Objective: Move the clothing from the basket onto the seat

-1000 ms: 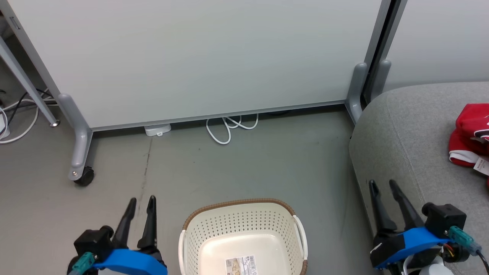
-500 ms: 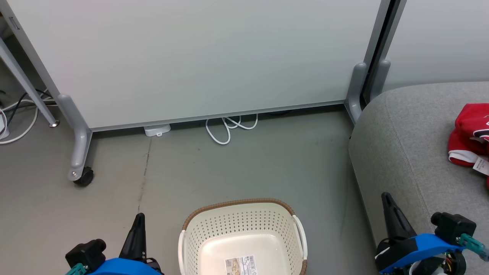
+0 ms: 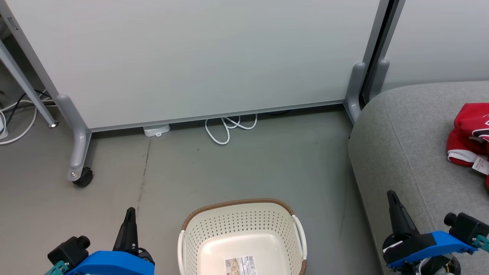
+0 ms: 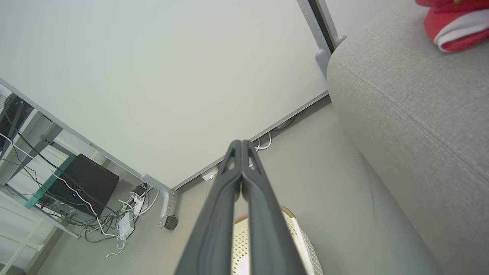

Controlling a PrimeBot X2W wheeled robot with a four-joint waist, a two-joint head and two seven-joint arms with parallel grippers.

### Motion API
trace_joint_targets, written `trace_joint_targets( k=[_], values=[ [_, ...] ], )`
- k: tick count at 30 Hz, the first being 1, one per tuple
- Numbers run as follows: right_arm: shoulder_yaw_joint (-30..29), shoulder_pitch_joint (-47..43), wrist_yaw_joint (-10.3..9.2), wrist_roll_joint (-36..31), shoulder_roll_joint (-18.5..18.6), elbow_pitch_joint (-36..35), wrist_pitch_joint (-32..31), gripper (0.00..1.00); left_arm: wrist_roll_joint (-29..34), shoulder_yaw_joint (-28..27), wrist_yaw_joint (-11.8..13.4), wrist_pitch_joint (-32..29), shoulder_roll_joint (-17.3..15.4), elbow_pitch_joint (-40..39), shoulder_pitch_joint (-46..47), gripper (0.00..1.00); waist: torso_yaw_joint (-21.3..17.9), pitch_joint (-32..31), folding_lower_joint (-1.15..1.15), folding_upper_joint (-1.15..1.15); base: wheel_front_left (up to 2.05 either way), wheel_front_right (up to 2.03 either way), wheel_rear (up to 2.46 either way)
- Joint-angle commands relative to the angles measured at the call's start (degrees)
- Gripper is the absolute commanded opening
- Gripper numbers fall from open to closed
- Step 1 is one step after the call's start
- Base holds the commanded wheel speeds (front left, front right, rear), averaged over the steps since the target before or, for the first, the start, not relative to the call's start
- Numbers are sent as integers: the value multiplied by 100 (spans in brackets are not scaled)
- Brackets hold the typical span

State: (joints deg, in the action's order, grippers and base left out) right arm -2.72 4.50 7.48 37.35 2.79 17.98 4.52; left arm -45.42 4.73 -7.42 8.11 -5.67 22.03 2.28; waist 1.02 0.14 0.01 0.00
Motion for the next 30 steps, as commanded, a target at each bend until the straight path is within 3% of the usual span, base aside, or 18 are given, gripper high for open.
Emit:
trace_joint_targets(
  k=[1, 30],
  values=[
    [-32, 110, 1, 233, 11, -112, -39, 0, -195, -70, -3, -51, -12, -121, 175, 0, -2, 0, 0, 0, 0, 0, 0],
    [-170, 156, 2, 2252, 12, -232, -451, 0, -1920, -487, -6, -599, 101, -394, 280, 0, -30, 1, 0, 0, 0, 0, 0]
  ],
)
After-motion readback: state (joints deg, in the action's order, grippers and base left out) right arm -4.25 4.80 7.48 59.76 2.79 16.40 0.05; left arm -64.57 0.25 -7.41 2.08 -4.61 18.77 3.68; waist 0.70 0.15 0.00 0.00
